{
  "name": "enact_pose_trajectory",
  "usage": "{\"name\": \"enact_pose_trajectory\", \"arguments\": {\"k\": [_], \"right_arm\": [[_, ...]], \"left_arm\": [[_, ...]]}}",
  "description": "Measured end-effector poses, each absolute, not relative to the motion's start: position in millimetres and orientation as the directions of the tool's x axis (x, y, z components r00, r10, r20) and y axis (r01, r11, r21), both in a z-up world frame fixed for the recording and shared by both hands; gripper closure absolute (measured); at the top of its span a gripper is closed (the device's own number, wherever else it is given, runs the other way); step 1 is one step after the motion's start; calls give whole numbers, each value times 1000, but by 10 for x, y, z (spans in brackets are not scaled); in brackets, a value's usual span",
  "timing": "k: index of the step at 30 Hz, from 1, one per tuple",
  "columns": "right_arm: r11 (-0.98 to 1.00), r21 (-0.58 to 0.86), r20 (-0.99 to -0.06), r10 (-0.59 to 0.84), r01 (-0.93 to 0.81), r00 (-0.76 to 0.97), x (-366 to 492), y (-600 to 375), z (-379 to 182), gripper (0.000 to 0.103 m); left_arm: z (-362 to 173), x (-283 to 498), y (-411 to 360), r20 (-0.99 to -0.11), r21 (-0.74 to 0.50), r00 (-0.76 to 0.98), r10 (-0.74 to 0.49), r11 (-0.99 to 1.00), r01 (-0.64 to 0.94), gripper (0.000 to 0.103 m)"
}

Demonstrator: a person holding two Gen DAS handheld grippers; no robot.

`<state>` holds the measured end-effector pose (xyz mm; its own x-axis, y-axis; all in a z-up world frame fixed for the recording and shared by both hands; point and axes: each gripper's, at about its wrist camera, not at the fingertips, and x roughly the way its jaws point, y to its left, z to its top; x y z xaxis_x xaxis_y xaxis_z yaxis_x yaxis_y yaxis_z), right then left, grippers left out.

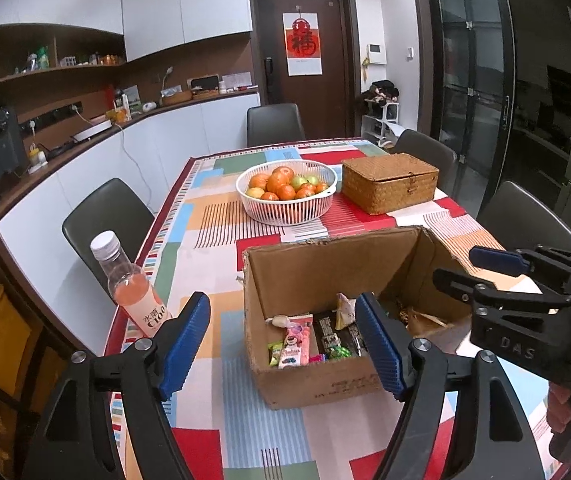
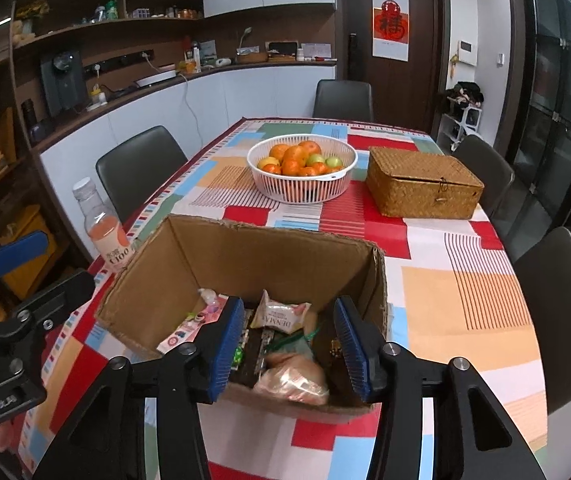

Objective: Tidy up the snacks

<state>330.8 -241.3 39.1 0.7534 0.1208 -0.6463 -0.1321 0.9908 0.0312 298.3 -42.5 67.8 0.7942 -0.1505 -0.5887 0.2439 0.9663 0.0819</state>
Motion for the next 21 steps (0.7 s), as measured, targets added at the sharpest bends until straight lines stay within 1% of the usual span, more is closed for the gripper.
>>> {"name": "enact_pose_trajectory", "arguments": {"k": [3,5,7,9,11,15,17,18,20,21], "right_arm": [[992,30,-617,115,-124,778,3095,-2429,467,53],[994,21,-590,100,-108,801,2920,-2442,523,45],[995,8,-569,87,-101,818,2766,-2451,562,44],[996,-3,-543,74,-90,837,2580,-2461,612,41],[997,-11,-517,59,-76,854,2418,-2460,654,34],[999,-10,-474,40,-50,880,2092,-2477,706,27],[999,-9,-465,27,-36,885,1950,-2483,704,24],[1000,-9,-461,23,-30,887,1883,-2486,700,23],[1000,-5,-456,13,-17,890,1759,-2490,679,17],[1000,-3,-455,11,-14,890,1711,-2495,667,17]], "left_arm": [[695,2811,-410,-574,79,804,-155,967,243,25],[715,2689,-394,-560,76,813,-159,967,242,23],[735,2540,-377,-543,74,824,-161,968,238,20],[763,2399,-370,-528,73,834,-161,970,233,15],[797,2249,-362,-513,71,842,-166,970,234,11],[860,1962,-335,-479,64,861,-169,972,226,3],[887,1837,-316,-461,67,872,-163,974,218,1],[903,1776,-310,-454,71,877,-156,975,210,0],[928,1668,-293,-442,77,885,-145,977,199,0],[931,1624,-287,-440,75,886,-144,978,197,0]]}}
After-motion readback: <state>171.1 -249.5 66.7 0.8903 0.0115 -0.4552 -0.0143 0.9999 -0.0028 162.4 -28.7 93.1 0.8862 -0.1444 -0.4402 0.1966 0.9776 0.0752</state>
